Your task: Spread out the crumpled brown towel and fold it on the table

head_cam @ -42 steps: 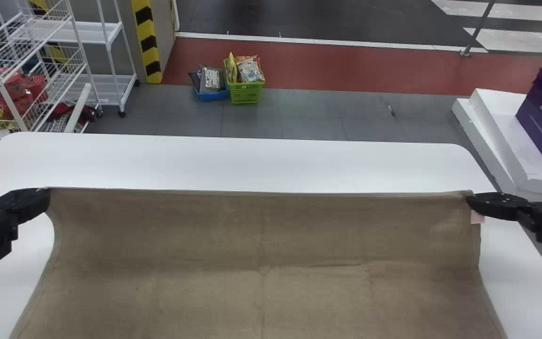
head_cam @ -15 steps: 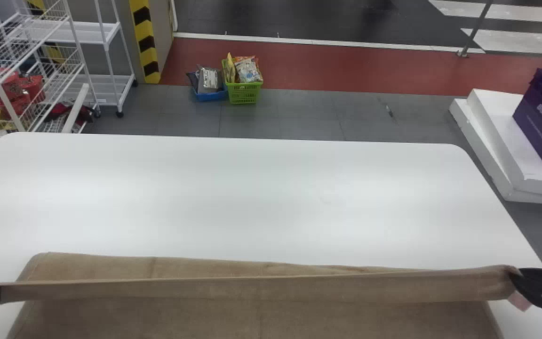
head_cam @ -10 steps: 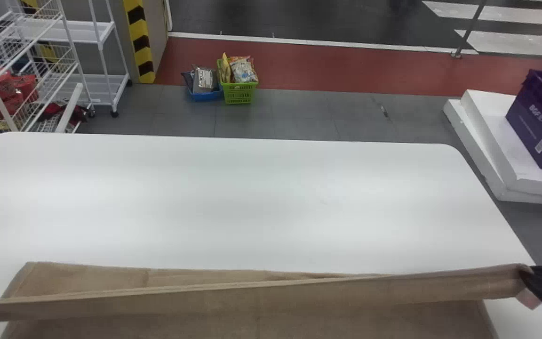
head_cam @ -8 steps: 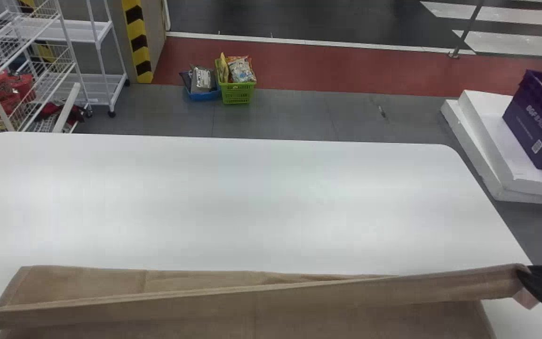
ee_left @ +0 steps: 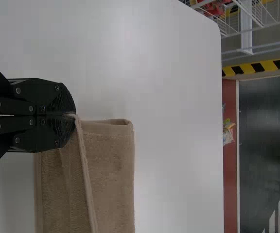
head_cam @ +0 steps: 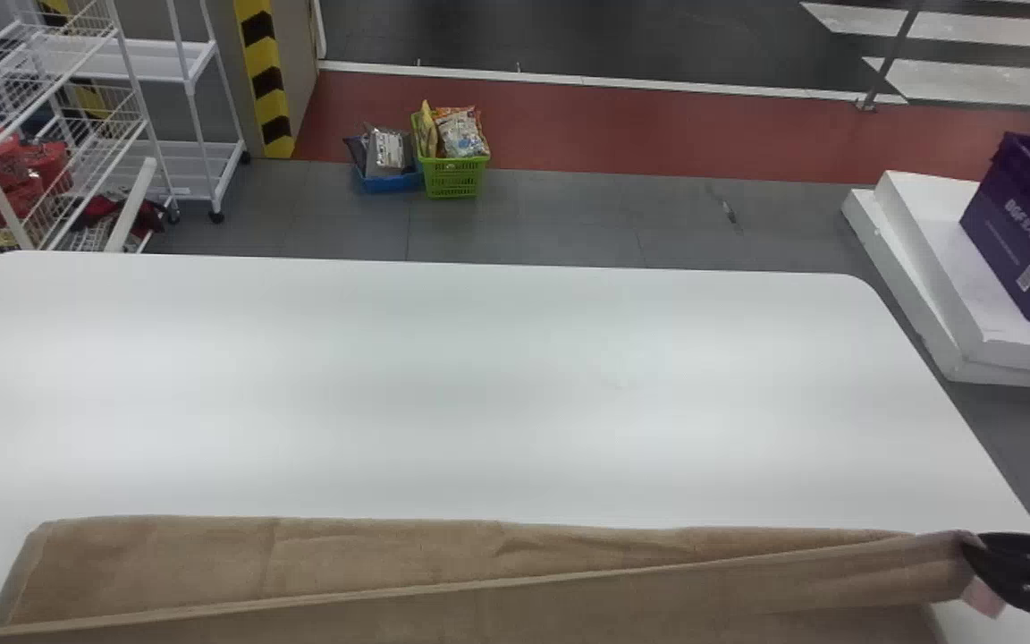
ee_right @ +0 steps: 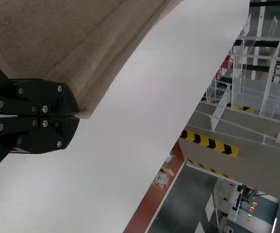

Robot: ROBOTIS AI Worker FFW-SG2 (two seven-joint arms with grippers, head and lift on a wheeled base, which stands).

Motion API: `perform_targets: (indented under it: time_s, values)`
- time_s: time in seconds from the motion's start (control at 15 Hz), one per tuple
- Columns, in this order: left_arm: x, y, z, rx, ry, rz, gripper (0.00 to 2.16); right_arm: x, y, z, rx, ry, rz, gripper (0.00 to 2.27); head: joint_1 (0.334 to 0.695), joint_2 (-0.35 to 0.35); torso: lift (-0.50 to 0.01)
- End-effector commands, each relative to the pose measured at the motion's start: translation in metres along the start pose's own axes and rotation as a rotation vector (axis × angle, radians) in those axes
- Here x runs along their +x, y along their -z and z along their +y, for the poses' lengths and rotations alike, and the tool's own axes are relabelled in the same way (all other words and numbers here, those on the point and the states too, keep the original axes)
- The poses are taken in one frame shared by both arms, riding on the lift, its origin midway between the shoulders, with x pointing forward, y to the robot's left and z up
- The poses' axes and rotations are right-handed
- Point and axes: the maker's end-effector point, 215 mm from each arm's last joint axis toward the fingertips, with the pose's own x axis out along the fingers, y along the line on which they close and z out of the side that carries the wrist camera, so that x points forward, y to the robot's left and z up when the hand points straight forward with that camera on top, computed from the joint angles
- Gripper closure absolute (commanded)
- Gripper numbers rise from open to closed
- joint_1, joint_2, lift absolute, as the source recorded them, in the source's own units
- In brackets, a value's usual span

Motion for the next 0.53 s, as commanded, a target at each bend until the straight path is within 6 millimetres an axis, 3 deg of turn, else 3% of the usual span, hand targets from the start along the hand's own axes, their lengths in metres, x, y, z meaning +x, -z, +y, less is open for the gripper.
perform_targets:
  time_s: [0.0, 0.07, 0.13, 0.2, 0.27, 0.33, 0.47]
  values:
    - [-0.001, 0.014, 0.004, -0.007, -0.013, 0.028, 1.56, -0.005, 0.007, 0.011, 0.011, -0.016, 0.0, 1.2, 0.695, -0.098, -0.127]
    - [-0.002, 0.02, 0.008, -0.012, -0.02, 0.038, 1.54, -0.008, 0.01, 0.015, 0.017, -0.018, 0.001, 0.98, 0.695, -0.098, -0.127]
    - [-0.002, 0.022, 0.01, -0.018, -0.023, 0.043, 1.36, -0.011, 0.012, 0.015, 0.026, -0.015, 0.002, 0.8, 0.695, -0.089, -0.127]
    - [-0.004, 0.021, 0.012, -0.023, -0.023, 0.039, 0.83, -0.015, 0.015, 0.017, 0.034, -0.012, 0.005, 0.45, 0.695, -0.085, -0.127]
    - [-0.008, 0.017, 0.013, -0.032, -0.013, 0.024, 0.12, -0.019, 0.018, 0.018, 0.05, -0.01, 0.005, 0.1, 0.695, -0.083, -0.127]
    - [-0.011, 0.011, 0.015, -0.052, -0.002, 0.002, 0.0, -0.023, 0.019, 0.015, 0.066, 0.001, -0.001, 0.03, 0.695, -0.084, -0.127]
    - [-0.016, 0.0, 0.015, -0.061, 0.005, -0.029, 0.02, -0.032, 0.017, 0.009, 0.09, 0.024, -0.021, 0.03, 0.695, -0.09, -0.127]
